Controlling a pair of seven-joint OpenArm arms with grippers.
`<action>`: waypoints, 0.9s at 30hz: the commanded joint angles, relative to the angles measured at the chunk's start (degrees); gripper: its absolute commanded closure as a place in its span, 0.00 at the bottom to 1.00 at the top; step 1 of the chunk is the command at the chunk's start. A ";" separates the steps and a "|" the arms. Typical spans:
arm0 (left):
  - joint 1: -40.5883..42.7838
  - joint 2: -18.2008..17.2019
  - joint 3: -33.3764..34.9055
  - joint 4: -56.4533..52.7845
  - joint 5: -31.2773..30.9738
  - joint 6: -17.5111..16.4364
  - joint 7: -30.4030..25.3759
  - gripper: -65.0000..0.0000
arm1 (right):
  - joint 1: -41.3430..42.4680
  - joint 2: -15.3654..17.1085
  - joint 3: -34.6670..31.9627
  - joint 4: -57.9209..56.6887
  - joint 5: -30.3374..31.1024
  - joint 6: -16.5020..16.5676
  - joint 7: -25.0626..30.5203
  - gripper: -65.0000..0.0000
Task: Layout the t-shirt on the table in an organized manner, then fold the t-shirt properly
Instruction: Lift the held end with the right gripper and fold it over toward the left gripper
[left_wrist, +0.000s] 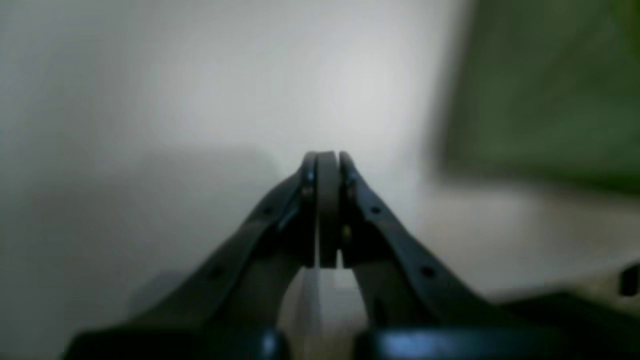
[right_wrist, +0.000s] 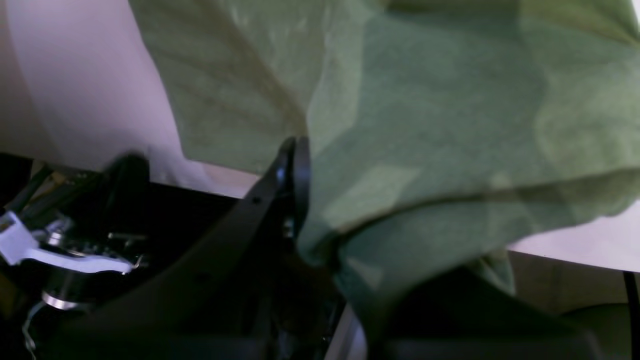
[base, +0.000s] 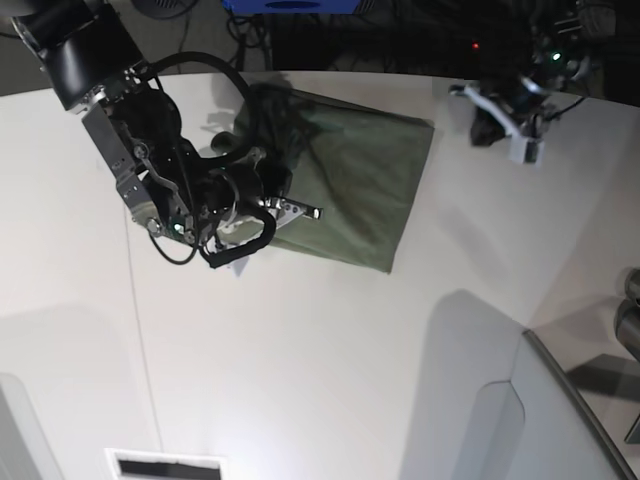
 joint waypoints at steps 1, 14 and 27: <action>-1.04 -0.81 0.77 0.42 -0.28 0.25 -1.10 1.00 | 0.88 0.00 0.23 0.95 0.74 0.05 -0.02 0.99; -8.16 -0.81 11.93 -8.81 -0.20 0.60 -0.84 1.00 | 0.79 0.09 0.23 0.95 0.74 0.05 0.16 0.99; -3.68 -0.81 12.11 -7.05 -0.20 0.60 -0.93 1.00 | 1.15 -1.58 -0.39 0.95 0.91 0.05 -0.28 0.99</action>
